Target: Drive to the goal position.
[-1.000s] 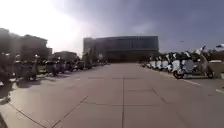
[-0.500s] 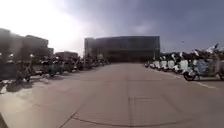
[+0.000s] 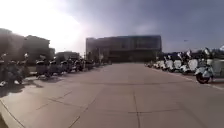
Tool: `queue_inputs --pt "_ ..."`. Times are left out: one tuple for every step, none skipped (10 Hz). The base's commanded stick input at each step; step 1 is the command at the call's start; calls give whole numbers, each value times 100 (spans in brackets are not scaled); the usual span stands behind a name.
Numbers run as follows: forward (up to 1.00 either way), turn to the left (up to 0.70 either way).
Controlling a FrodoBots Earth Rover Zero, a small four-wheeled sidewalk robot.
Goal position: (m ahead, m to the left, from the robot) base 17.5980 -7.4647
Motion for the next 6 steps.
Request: queue_inputs --pt "100 -39" --pt "100 -24" --pt "100 1" --pt "100 1" --pt "100 1" --pt "100 1"
